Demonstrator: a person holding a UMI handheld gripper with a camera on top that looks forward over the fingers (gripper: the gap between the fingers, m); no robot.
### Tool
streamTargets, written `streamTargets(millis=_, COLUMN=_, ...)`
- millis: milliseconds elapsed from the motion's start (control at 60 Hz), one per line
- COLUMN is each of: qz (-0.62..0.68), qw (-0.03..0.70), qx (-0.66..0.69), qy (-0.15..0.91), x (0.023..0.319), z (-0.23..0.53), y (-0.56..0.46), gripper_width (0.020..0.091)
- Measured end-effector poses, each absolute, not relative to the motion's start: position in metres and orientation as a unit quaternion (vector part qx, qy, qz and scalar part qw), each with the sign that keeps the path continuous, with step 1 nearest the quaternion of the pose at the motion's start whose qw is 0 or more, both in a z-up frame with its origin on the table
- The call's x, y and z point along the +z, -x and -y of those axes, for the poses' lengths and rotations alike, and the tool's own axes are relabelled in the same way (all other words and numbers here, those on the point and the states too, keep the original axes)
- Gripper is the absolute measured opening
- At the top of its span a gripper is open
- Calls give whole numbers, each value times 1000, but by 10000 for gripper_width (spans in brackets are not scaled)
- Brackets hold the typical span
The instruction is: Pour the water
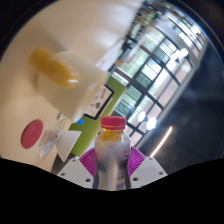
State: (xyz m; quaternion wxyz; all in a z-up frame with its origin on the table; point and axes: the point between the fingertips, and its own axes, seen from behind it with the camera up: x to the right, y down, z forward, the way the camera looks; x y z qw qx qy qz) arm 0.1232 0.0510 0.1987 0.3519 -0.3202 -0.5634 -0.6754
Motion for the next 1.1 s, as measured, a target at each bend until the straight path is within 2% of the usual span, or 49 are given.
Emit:
streamTargets(millis=50, qz=507, qw=414, qx=-658, qy=371, x=215, z=-25, y=-133, gripper_width=352)
streamTargets(millis=67, qz=489, qw=434, qx=-645, qy=396, x=213, z=-47, y=-142, gripper_width=357)
streamTargets(millis=150, qz=343, qw=560, qx=-560, qy=505, x=224, z=-26, y=-172, gripper_width=367)
streamTargets(millis=183, qz=296, qw=602, qx=-506, qy=543, x=232, z=-48, y=-176, gripper_width=365)
streamTargets(millis=283, qz=119, qw=696, qx=-322, qy=631, x=206, z=-56, y=-201, gripper_width=366)
streamTargets(millis=317, qz=56, qw=720, qx=-251, qy=645, x=185, z=-36, y=-205, gripper_width=365)
streamTargets(millis=400, qz=-29, qw=712, qx=-105, qy=694, x=157, z=-66, y=-210, gripper_width=366)
streamTargets(millis=450, qz=-52, qw=710, qx=-68, qy=699, x=138, z=-73, y=-213, gripper_width=365)
streamTargets(millis=483, qz=-67, qw=712, qx=-51, qy=697, x=116, z=-84, y=-204, gripper_width=365)
streamTargets(millis=633, qz=-56, qw=690, qx=-73, qy=718, x=90, z=-90, y=-225, gripper_width=371)
streamTargets(millis=867, qz=-50, qw=694, qx=-63, qy=715, x=91, z=-84, y=-227, gripper_width=368)
streamTargets(millis=933, qz=-51, qw=694, qx=-63, qy=715, x=92, z=-83, y=-227, gripper_width=387)
streamTargets(millis=1000, qz=-51, qw=696, qx=-61, qy=714, x=93, z=-83, y=-227, gripper_width=426)
streamTargets(millis=1100, qz=-40, qw=696, qx=-63, qy=714, x=93, z=-82, y=-225, gripper_width=542)
